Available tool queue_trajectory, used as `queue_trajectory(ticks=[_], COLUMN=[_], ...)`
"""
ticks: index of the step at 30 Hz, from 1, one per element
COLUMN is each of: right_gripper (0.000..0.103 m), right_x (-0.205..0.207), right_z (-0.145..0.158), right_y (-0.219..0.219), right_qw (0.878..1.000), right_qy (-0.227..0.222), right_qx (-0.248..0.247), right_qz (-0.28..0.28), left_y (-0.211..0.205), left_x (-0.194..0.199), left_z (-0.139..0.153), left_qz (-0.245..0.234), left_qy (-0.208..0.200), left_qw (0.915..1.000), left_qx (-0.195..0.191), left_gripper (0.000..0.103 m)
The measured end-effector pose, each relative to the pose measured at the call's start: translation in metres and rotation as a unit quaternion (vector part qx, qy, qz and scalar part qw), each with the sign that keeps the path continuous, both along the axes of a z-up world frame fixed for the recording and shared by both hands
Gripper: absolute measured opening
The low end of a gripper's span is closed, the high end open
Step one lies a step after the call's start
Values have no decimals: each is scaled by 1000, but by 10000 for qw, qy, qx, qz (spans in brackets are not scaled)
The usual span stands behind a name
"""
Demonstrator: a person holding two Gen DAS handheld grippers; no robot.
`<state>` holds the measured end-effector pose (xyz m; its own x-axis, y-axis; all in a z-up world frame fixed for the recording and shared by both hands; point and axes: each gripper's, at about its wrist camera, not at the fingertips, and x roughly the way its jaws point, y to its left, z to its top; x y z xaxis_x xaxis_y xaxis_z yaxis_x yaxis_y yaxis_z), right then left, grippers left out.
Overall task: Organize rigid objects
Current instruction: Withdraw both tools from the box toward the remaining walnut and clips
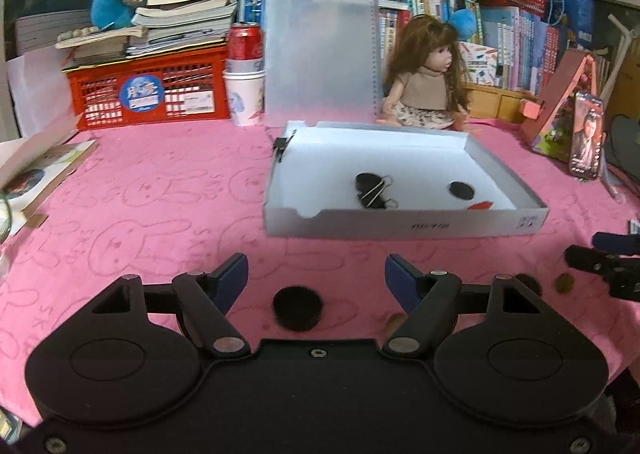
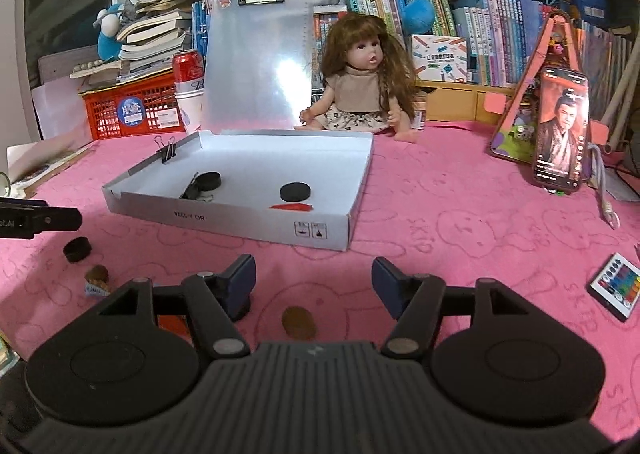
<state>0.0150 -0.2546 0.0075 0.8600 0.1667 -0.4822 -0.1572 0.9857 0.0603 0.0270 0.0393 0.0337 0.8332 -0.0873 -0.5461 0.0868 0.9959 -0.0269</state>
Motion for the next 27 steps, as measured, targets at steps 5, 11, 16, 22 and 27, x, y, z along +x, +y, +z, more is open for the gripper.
queue_trajectory(ticks=[5,11,16,22,27], right_gripper=[76,74,73,70,67], right_x=[-8,-15,-16,-14,-14], right_z=[-7,-14,-17,-20,-22], right_y=[3,11,16,18,19], right_qw=[9999,9994,9990,9990,9989], right_qy=[-30,-105,-118,-74,-84], right_qx=[-112,-334,-440,-439,-464], right_qz=[-44,-30,4,-8,-66], left_y=[7,12,11,11,10], left_x=[-3,1,4,7,8], left_z=[-13,-22,-28,-32,-34], left_qz=[151,209,219,232,219], left_qy=[76,161,208,281,292], left_qw=[9999,9996,9995,9993,9993], left_qx=[33,-25,-1,-53,-69], left_gripper=[73,71,69,62,59])
